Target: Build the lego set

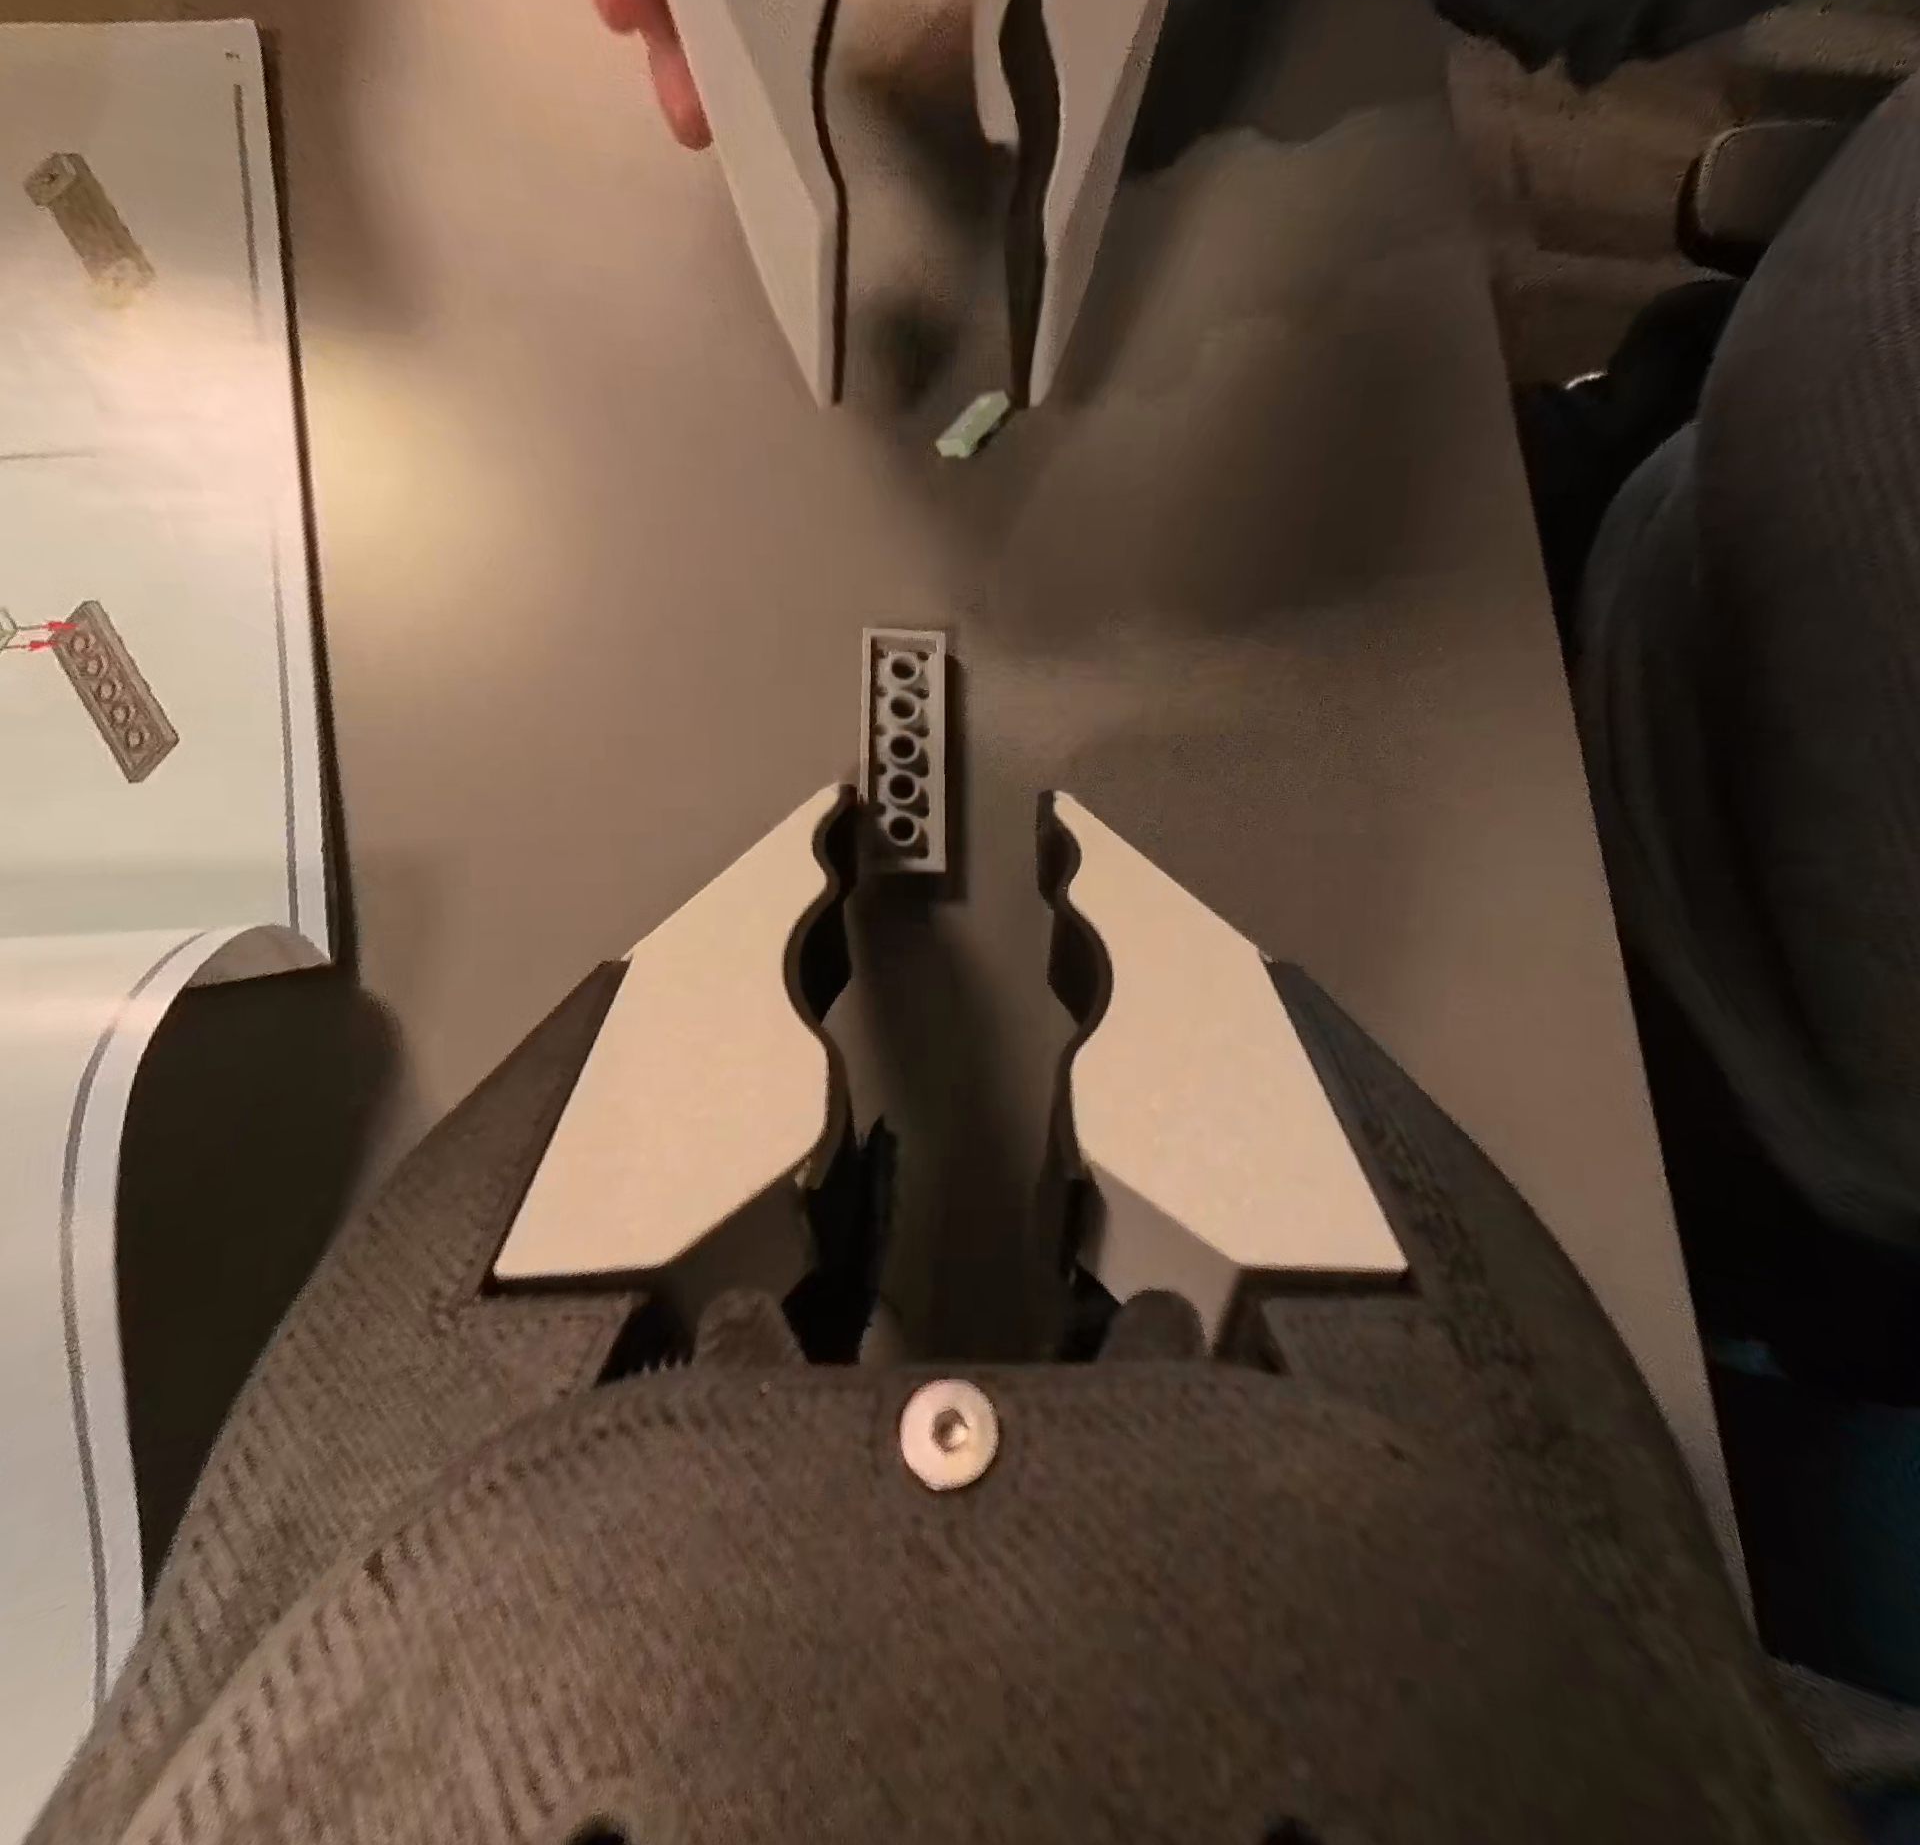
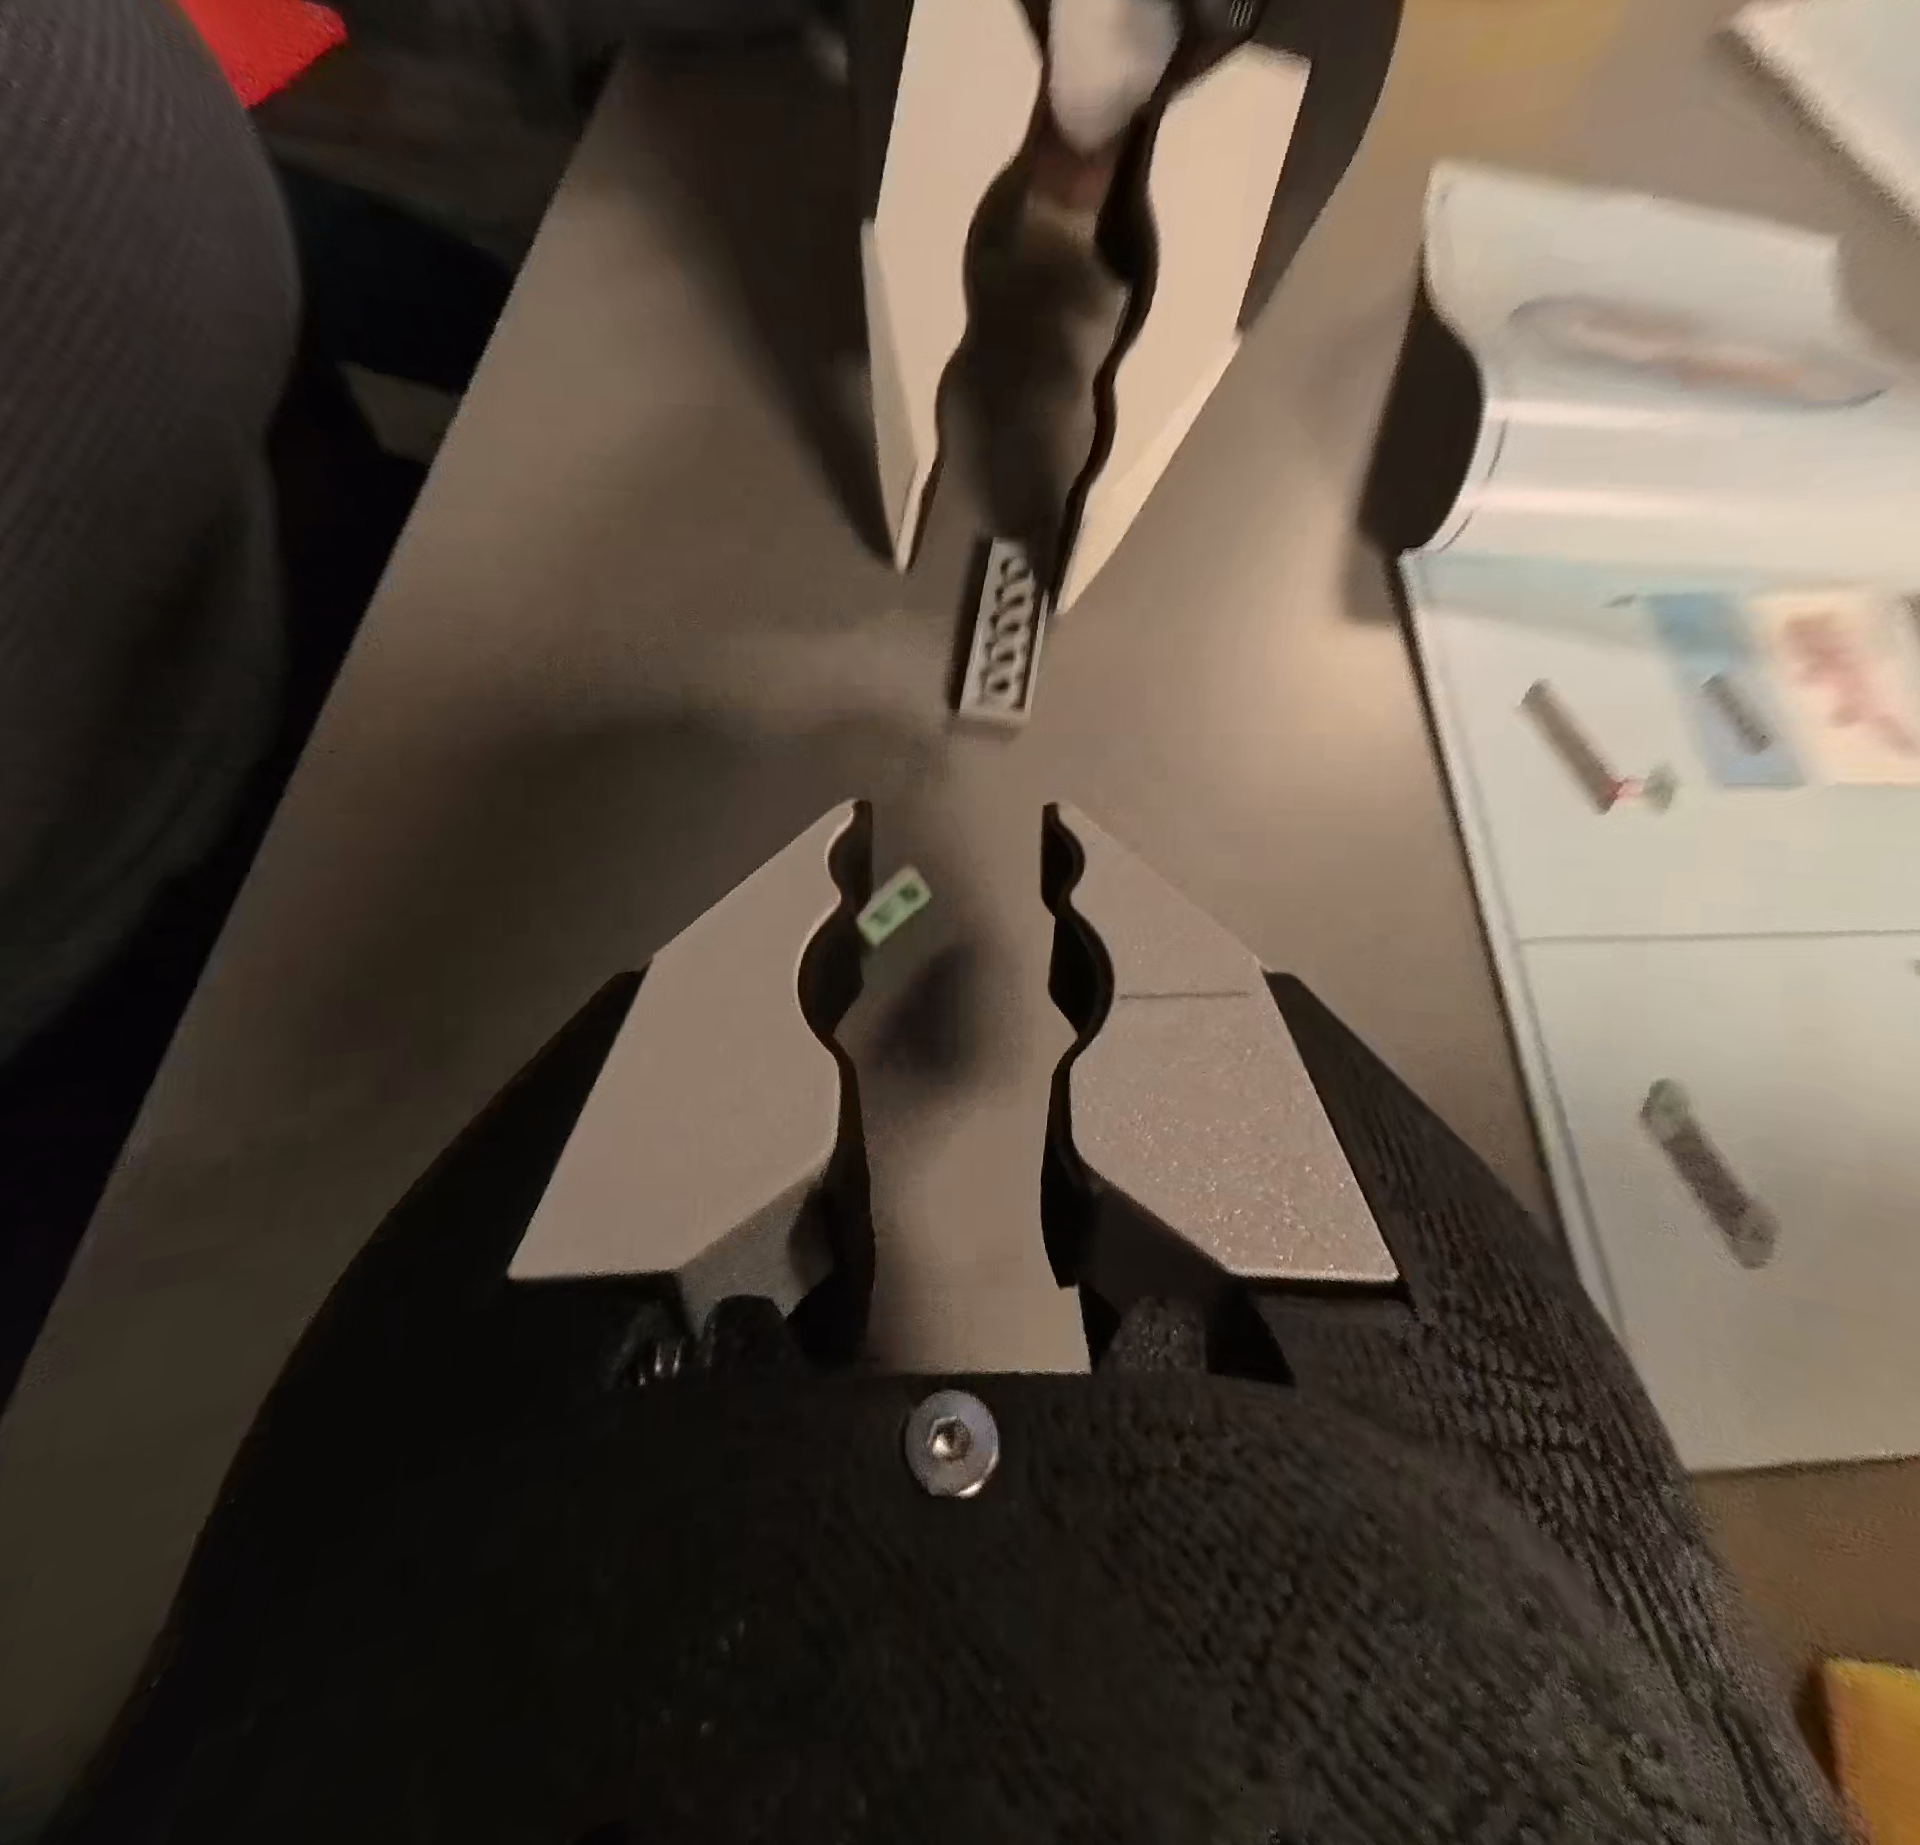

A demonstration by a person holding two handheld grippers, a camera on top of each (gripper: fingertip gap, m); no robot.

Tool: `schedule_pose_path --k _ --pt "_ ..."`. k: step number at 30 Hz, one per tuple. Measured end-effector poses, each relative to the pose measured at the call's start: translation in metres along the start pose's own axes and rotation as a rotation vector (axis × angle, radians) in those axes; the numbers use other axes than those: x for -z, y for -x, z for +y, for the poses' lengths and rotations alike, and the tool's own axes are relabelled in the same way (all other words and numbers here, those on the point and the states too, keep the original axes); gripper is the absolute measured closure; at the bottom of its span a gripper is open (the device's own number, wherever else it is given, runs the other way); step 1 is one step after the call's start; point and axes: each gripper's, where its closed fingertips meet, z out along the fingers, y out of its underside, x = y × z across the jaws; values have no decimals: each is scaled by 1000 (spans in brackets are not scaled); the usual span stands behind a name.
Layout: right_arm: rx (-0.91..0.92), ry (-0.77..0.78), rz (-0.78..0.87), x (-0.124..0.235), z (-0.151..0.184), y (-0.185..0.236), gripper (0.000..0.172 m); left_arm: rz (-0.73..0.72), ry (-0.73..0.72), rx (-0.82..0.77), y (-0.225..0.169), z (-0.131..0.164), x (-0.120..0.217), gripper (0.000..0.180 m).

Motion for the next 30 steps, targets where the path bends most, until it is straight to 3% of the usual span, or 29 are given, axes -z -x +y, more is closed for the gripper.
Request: schedule_pose_path --k 8,12,18,23,30 --pt "-220 74 -250 12 23 36 148 -20 -12 24 3 1 1 155" --pt "-181 79 -311 3 17 49 148 -67 -14 -24 4 -2 -4 159" --pt "-156 -3 -183 7 15 22 148 -43 -52 2 0 -7 -9 161" --pt "-236 52 -238 6 27 27 153 -38 -57 24 2 -7 -9 165" --pt "-168 -3 -246 2 10 33 151 -30 -63 37 2 -8 -10 165"
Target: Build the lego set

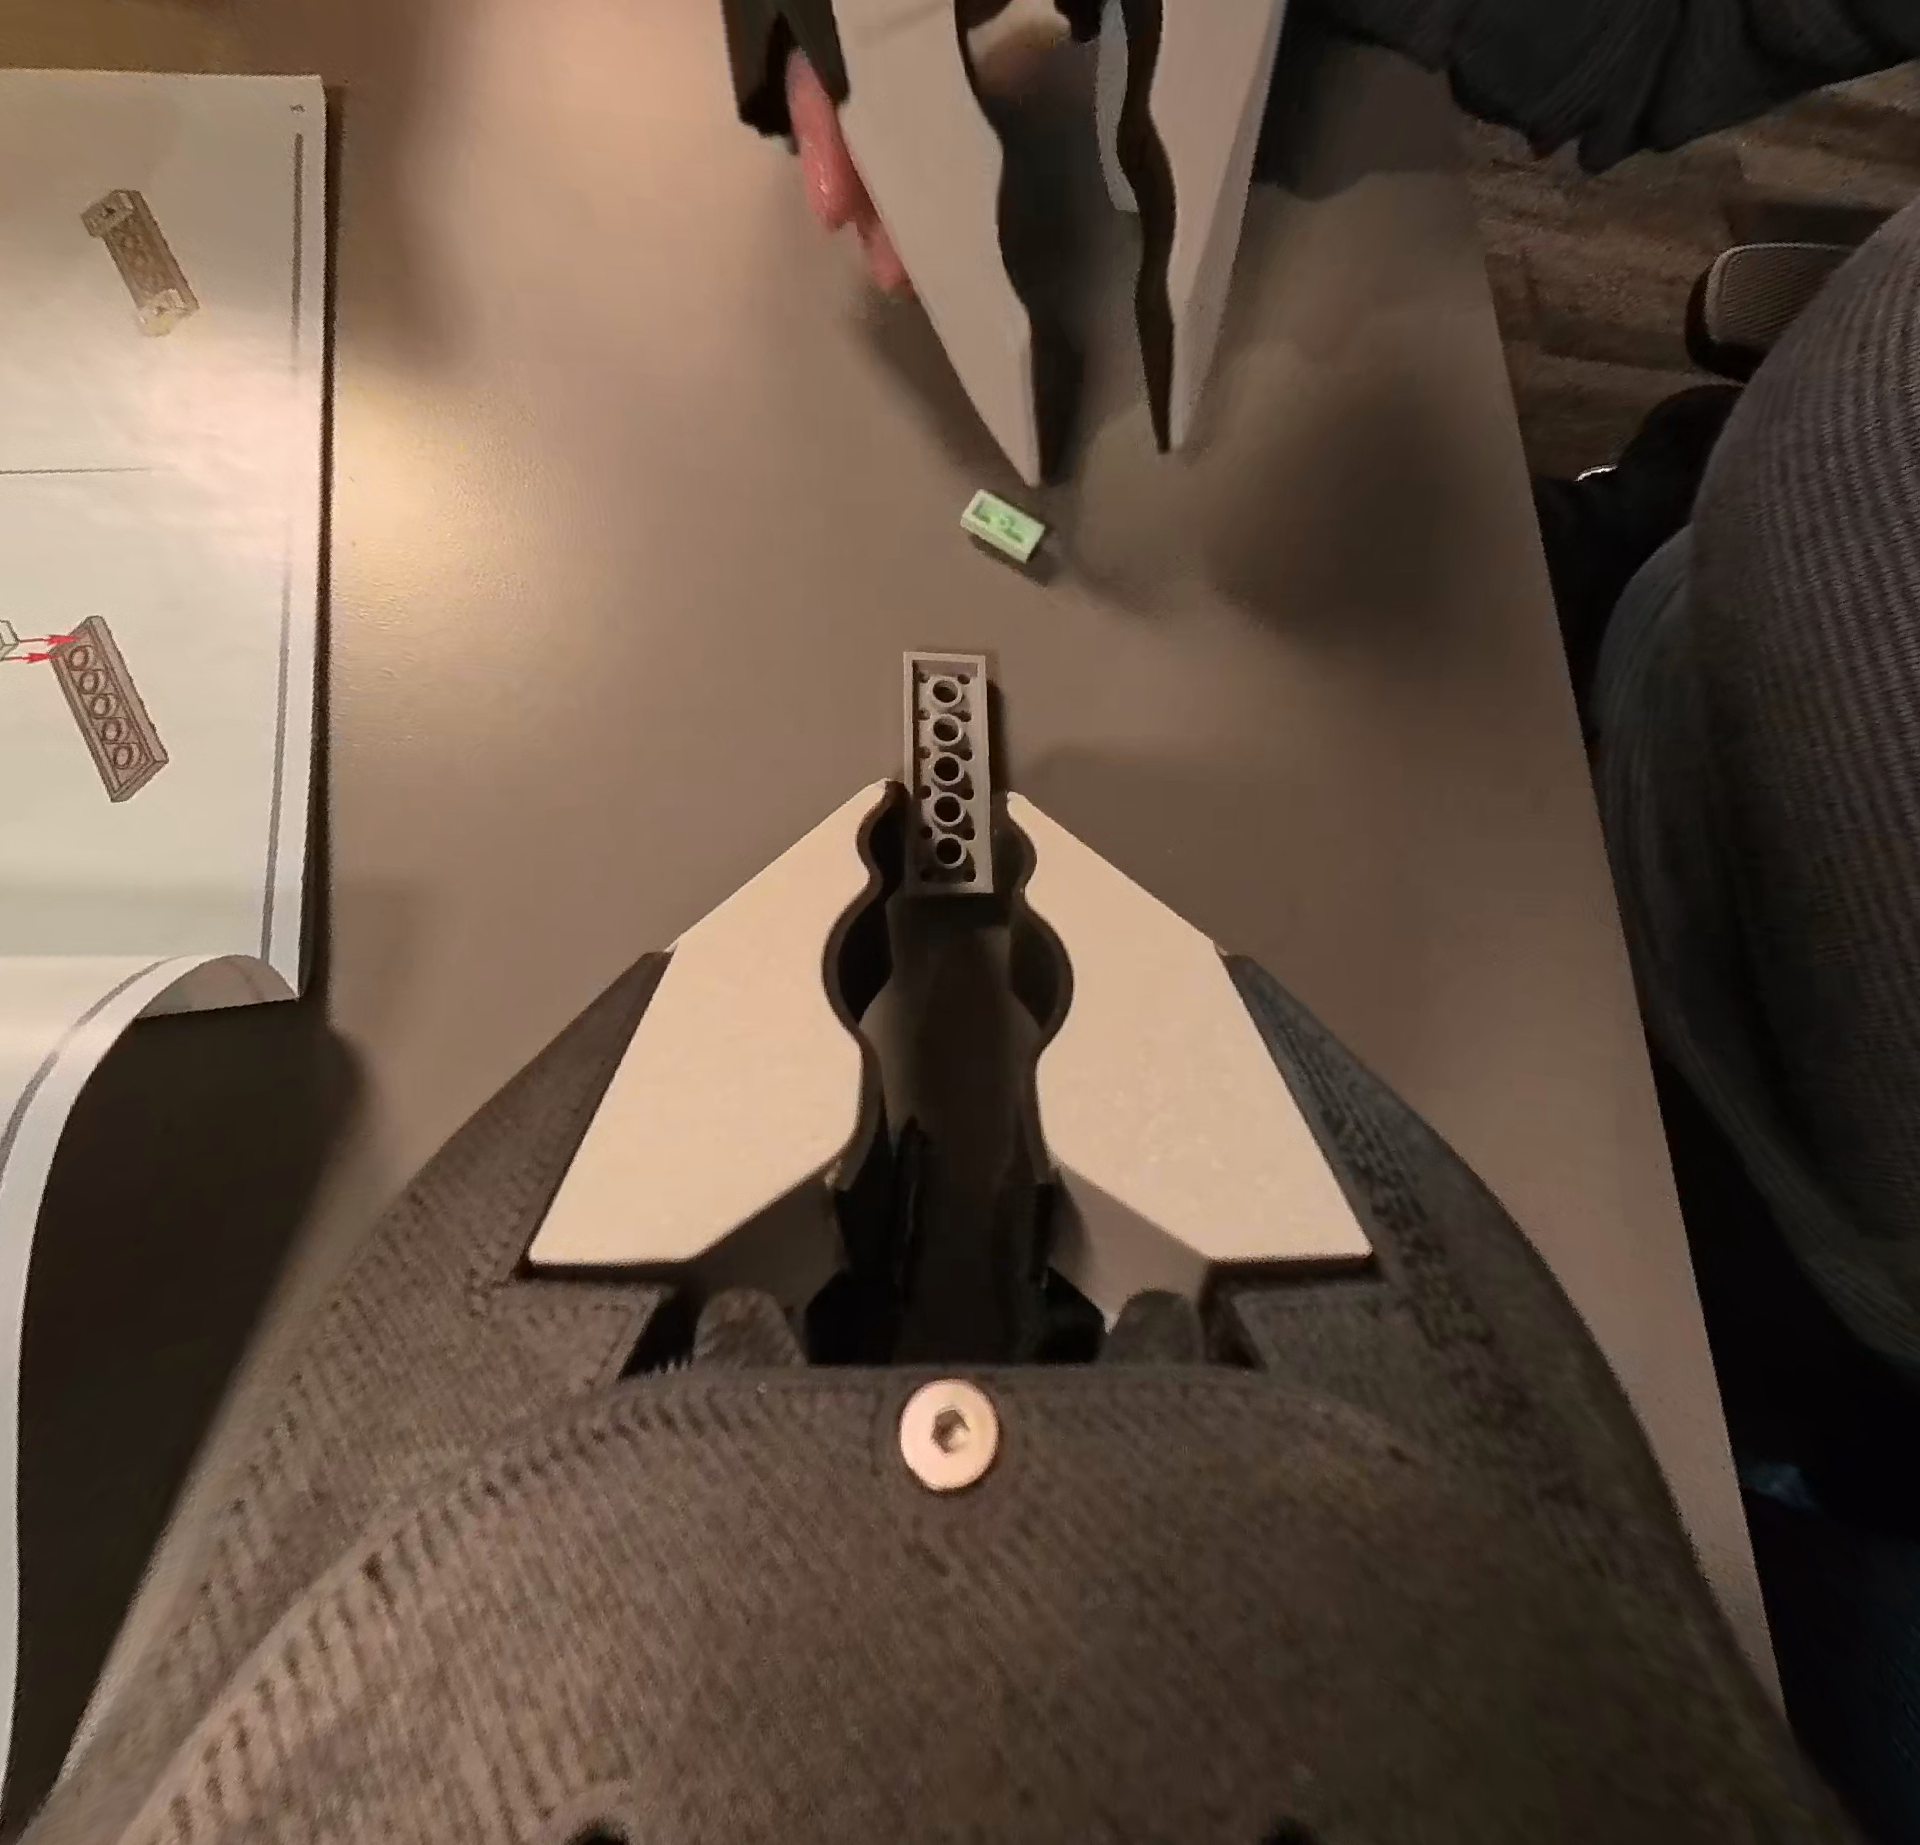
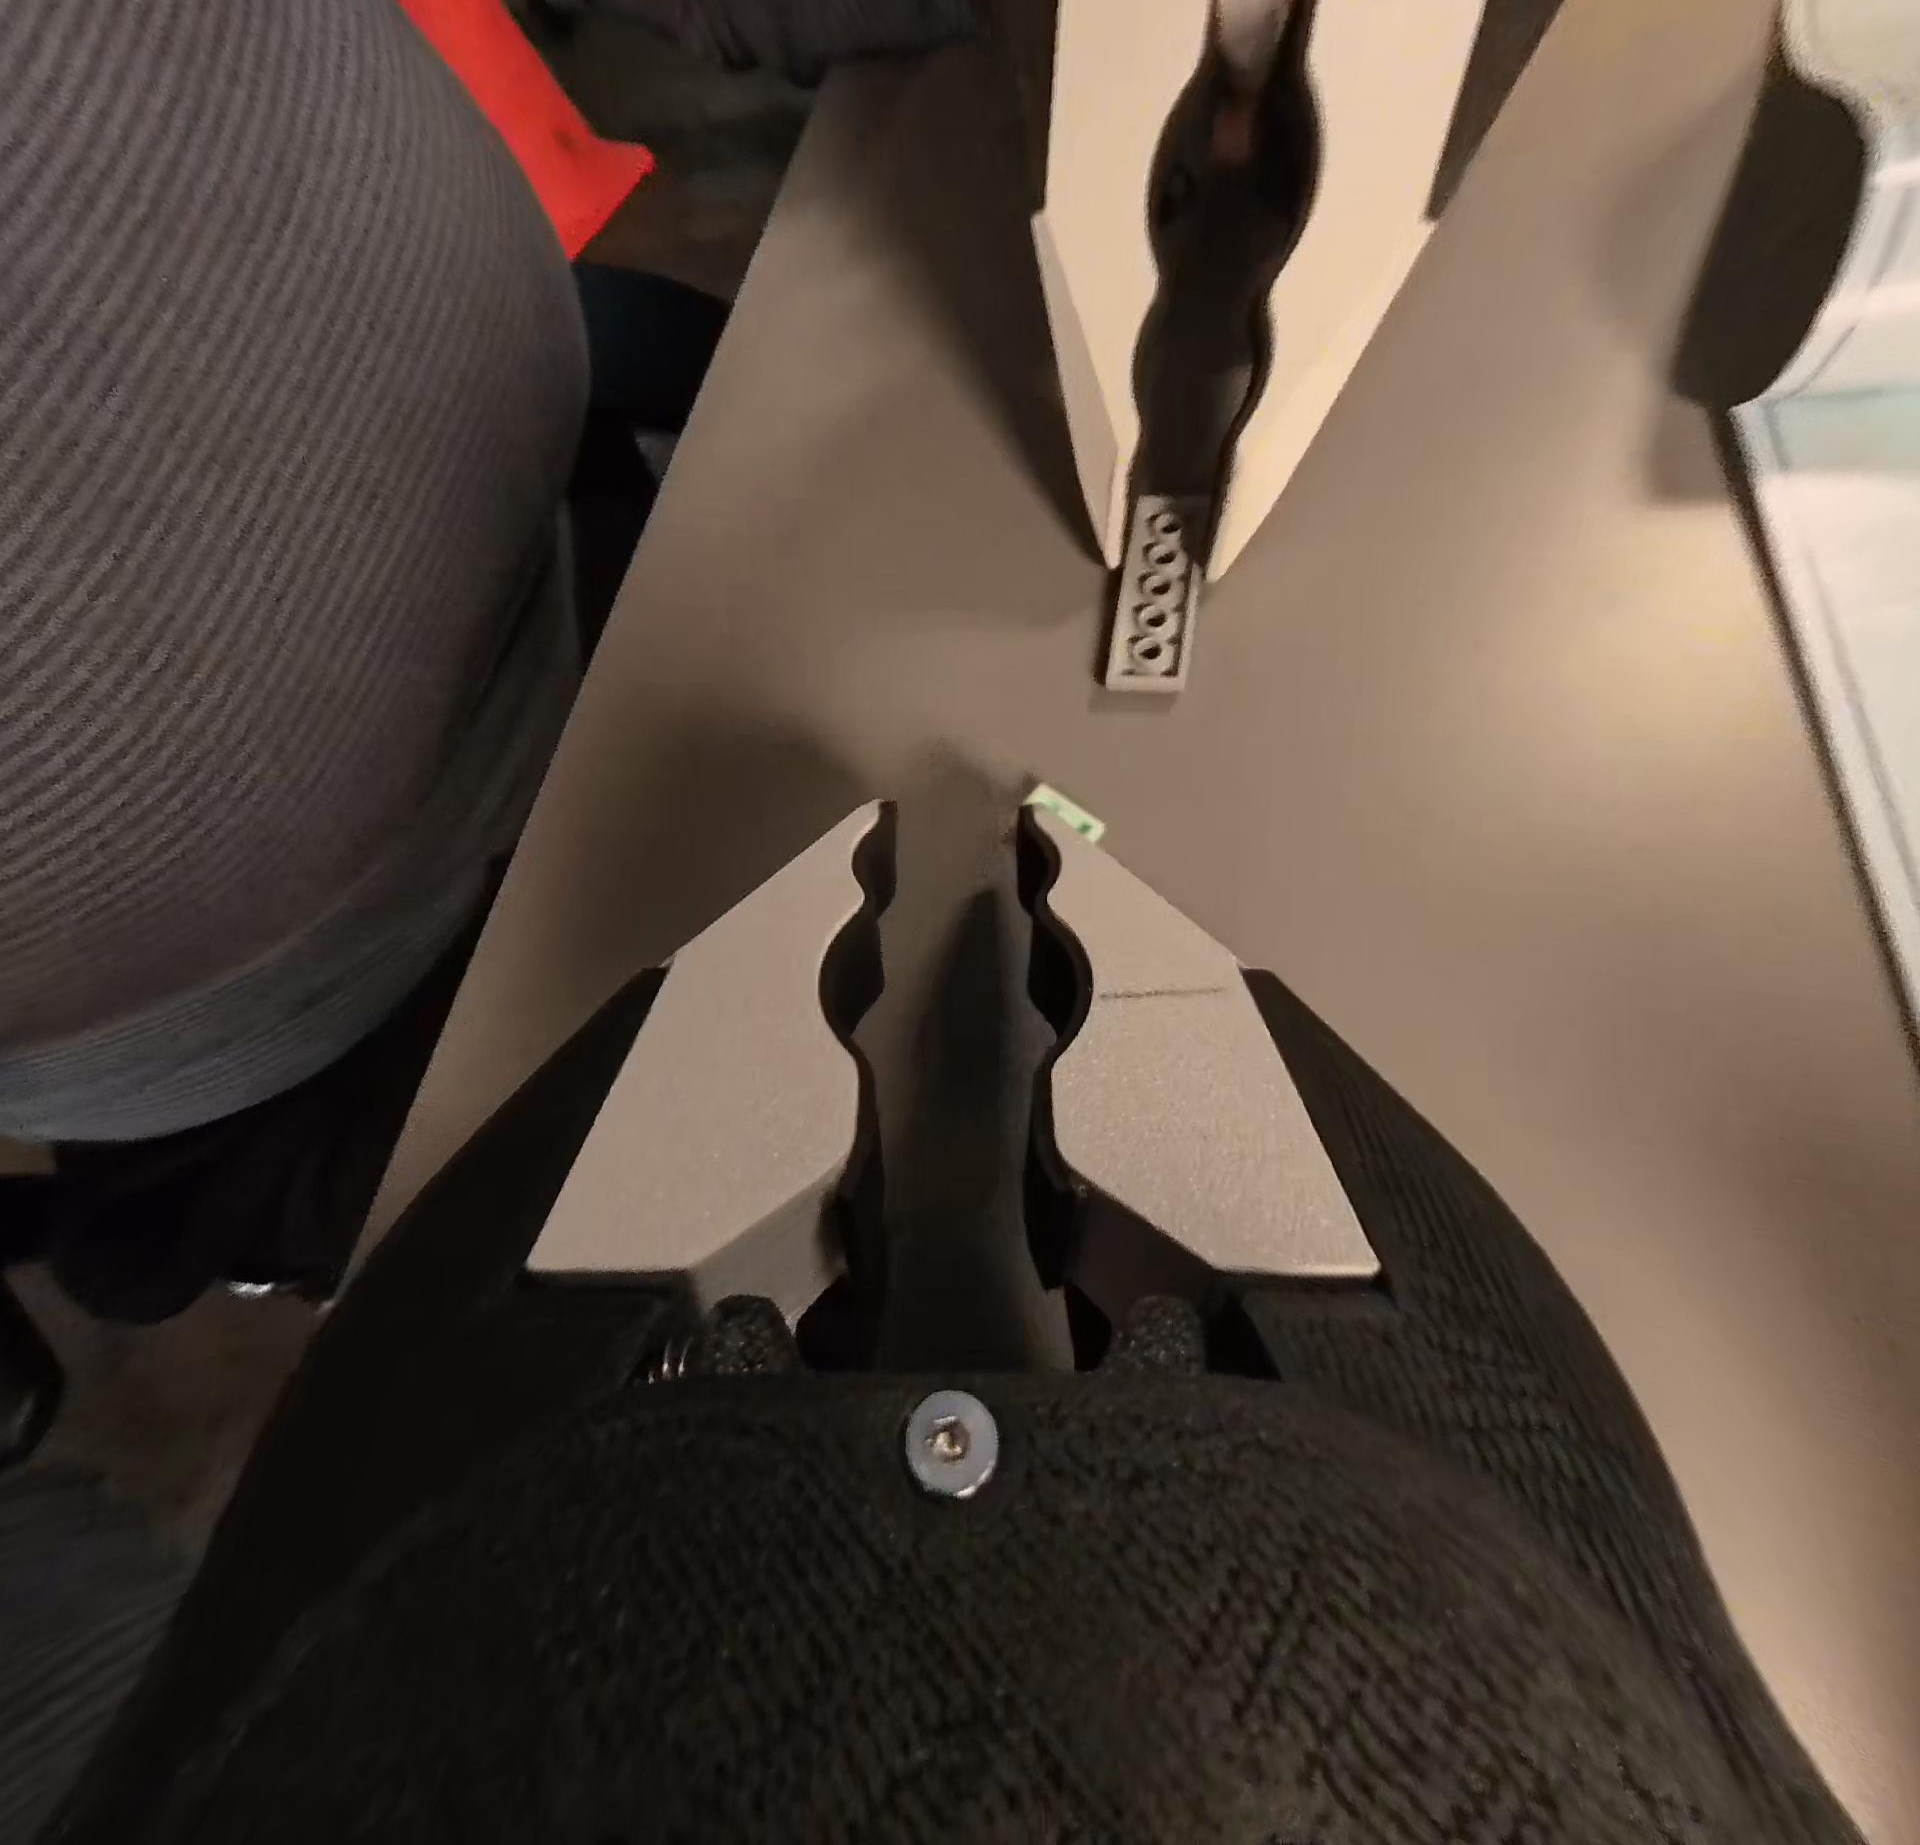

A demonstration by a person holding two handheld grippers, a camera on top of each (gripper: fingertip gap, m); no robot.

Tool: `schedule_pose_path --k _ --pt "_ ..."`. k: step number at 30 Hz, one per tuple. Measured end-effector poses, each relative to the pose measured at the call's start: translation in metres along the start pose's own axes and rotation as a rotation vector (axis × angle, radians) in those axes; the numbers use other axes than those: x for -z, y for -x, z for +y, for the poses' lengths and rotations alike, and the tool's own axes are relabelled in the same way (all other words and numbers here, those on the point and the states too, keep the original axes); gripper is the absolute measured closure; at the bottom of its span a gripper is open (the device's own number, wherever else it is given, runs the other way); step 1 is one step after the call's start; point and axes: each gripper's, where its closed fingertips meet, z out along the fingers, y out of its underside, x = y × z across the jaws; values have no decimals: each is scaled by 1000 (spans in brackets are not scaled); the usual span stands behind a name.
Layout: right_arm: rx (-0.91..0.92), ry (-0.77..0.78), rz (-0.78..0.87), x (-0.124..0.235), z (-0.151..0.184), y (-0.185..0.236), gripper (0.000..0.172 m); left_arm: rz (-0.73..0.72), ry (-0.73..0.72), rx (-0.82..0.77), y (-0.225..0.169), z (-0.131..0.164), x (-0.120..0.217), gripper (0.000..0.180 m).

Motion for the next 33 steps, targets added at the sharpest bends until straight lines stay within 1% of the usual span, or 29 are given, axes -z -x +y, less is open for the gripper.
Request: schedule_pose_path --k 3,7,9,10,11,15,19,22,26,27,30,33 --pt "24 14 93 3 2 -13 149 3 -2 7 0 0 0 165" --pt "39 72 155 -4 7 -22 149 -3 -6 -5 -1 -1 0 164" --pt "44 85 177 -6 5 -22 148 24 -5 -11 -7 -2 0 144" --pt "42 93 202 -6 4 -23 146 27 -3 -19 -9 -2 0 139" --pt "39 88 227 -5 2 -23 144 19 -2 -36 -9 -1 -1 138" --pt "-39 -13 391 -2 -5 -30 137 -44 -9 -63 -2 -1 -2 152" --pt "-101 -81 520 2 -2 -28 139 -72 -20 -41 3 -2 -3 161" --pt "-126 -80 568 0 0 -25 141 -81 -22 -47 3 -2 -3 160" --pt "-131 -71 585 -3 1 -22 143 -98 -22 -68 2 -2 -3 147" --pt "-131 -63 587 -4 2 -23 144 -98 -23 -64 3 -2 -3 146" --pt "-143 -24 591 -7 6 -25 146 -95 -19 -54 5 -2 -3 148" --pt "-130 -17 601 -10 4 -25 157 -102 -13 -45 6 -2 -3 150"
